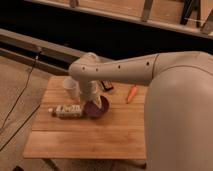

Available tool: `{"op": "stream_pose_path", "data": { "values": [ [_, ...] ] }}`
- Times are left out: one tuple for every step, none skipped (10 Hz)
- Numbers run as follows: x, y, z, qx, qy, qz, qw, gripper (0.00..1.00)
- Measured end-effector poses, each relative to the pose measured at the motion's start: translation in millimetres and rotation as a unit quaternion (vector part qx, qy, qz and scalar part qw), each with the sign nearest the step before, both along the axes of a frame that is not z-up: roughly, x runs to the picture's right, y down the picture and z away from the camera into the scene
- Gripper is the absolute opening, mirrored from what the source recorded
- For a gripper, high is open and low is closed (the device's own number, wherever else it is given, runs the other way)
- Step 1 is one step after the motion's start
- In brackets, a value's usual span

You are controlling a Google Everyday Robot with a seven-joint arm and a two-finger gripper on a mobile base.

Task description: Place the pepper in the ceramic bowl

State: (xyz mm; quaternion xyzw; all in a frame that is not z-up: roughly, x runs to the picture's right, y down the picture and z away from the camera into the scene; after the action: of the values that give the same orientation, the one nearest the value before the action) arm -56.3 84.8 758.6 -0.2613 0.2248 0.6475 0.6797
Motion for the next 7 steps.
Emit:
{"op": "stream_pose_path", "data": {
  "values": [
    [10.8, -4.2, 9.8, 0.002, 0.001, 0.004, 1.0000, 0.65],
    [26.8, -10.5, 23.6, 0.004, 0.003, 0.012, 0.9999, 0.65],
    [36.3, -15.9, 32.0, 0.005, 0.004, 0.017, 0.9998, 0.65],
    [49.1, -24.9, 44.0, 0.007, 0.007, 0.026, 0.9996, 0.65],
    [63.3, -33.5, 54.0, 0.007, 0.014, 0.031, 0.9994, 0.65],
    [75.5, -40.0, 61.5, 0.007, 0.022, 0.034, 0.9992, 0.65],
    [95.6, -51.9, 74.1, 0.010, 0.034, 0.039, 0.9986, 0.65]
  ]
}}
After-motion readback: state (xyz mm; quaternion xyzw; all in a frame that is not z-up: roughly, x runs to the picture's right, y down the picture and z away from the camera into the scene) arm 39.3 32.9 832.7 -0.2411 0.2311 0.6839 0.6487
